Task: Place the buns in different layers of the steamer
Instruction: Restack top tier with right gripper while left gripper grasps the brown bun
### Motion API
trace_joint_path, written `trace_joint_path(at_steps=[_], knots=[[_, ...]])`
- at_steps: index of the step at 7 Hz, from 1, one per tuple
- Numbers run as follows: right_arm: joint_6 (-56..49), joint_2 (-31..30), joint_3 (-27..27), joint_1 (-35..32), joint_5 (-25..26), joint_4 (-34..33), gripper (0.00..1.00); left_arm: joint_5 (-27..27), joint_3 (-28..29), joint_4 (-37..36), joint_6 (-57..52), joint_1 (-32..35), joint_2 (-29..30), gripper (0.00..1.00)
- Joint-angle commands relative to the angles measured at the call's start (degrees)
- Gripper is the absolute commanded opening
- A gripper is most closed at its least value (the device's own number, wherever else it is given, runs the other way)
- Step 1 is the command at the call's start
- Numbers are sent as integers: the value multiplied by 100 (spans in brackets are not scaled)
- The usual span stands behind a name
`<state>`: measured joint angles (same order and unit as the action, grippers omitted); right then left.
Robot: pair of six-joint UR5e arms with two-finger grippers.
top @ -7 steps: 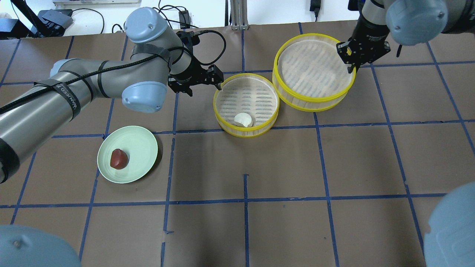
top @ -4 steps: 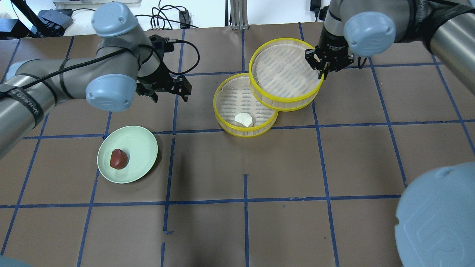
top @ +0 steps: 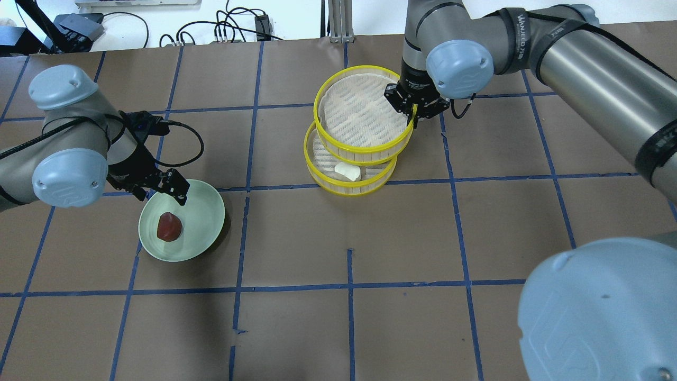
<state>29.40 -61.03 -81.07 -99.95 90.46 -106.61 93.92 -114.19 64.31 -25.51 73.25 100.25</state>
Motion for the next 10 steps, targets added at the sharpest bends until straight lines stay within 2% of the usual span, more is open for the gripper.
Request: trace_joint_path(at_steps=[1,3,4,5,6,7,9,10], knots=[[144,38,-5,-104,-19,34,3,92,-51,-120,-7,-39,405,100],[119,38,-49,-165,-28,87,3,83,-86,-120,37,-30,530,100],[118,47,-58,-165,-37,88,3,65,-86,-120,46,-38,531,94],[31,47,-92,-165,-28,105,3,48,-86,-112,11,-39,531,74],[22,3,-241,-165,-19,114,3,100,-112,-111,-41,-39,531,27],[13,-49,-329,-165,-11,123,3,92,-130,-111,-51,-30,531,2],[22,-50,-330,-165,-28,96,3,83,-78,-216,-51,-30,487,0],[83,-67,-339,-174,-28,140,4,74,27,-286,28,118,287,0]])
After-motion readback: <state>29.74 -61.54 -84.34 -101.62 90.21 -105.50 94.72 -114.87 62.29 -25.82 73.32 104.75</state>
